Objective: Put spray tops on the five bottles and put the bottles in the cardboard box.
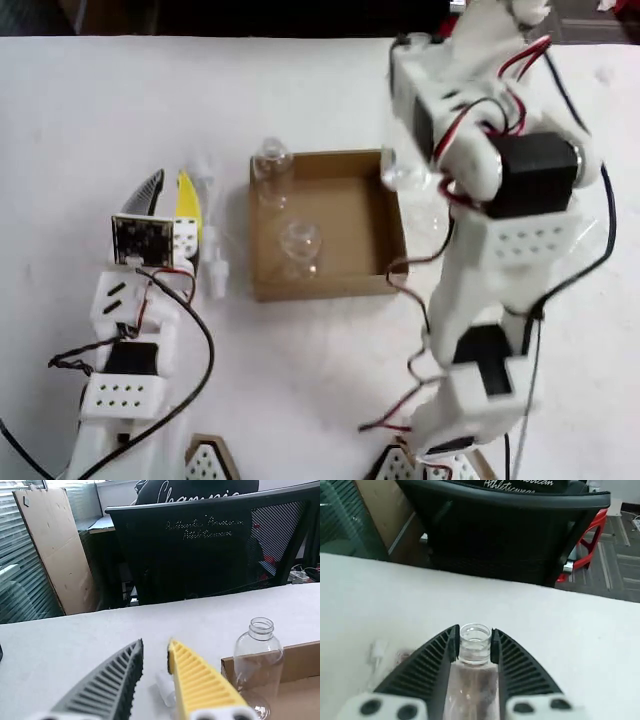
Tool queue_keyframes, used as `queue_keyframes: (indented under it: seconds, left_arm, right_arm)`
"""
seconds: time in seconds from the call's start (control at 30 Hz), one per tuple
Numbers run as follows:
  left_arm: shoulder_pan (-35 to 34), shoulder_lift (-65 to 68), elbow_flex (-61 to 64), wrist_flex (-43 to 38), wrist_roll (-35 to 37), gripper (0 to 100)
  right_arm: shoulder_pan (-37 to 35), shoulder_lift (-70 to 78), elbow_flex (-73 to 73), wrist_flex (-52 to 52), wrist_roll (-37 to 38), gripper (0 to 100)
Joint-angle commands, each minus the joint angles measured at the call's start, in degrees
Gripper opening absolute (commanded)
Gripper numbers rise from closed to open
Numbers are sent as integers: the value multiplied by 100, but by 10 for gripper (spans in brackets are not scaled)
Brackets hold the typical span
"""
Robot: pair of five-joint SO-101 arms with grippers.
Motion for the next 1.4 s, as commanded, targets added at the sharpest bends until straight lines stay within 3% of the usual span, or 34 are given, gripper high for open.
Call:
queue_keyframes:
  seconds: [0.0, 0.27, 0.47, 0.73, 0.83, 1.0, 1.37]
  left_arm:
    - [40, 13, -88, -185, -53, 80]
    - [40, 13, -88, -185, -53, 80]
    - [40, 13, -79, -185, -53, 80]
    - [48, 13, -79, -185, -53, 80]
    - [48, 13, -79, -185, -53, 80]
    - [48, 13, -79, -185, -53, 80]
    - [48, 13, -79, -185, -53, 80]
  right_arm:
    - [-321, -1086, 1556, -4, -88, 16]
    - [-831, -1596, 3516, -831, -949, 19]
    - [-989, -1640, 4932, -2009, -756, 17]
    - [-532, -1640, 6470, -4295, -703, 16]
    - [-444, -1640, 6866, -4927, -299, 16]
    - [-655, -1640, 7736, -5833, -35, 16]
    - [-760, -1648, 9679, -8963, -35, 16]
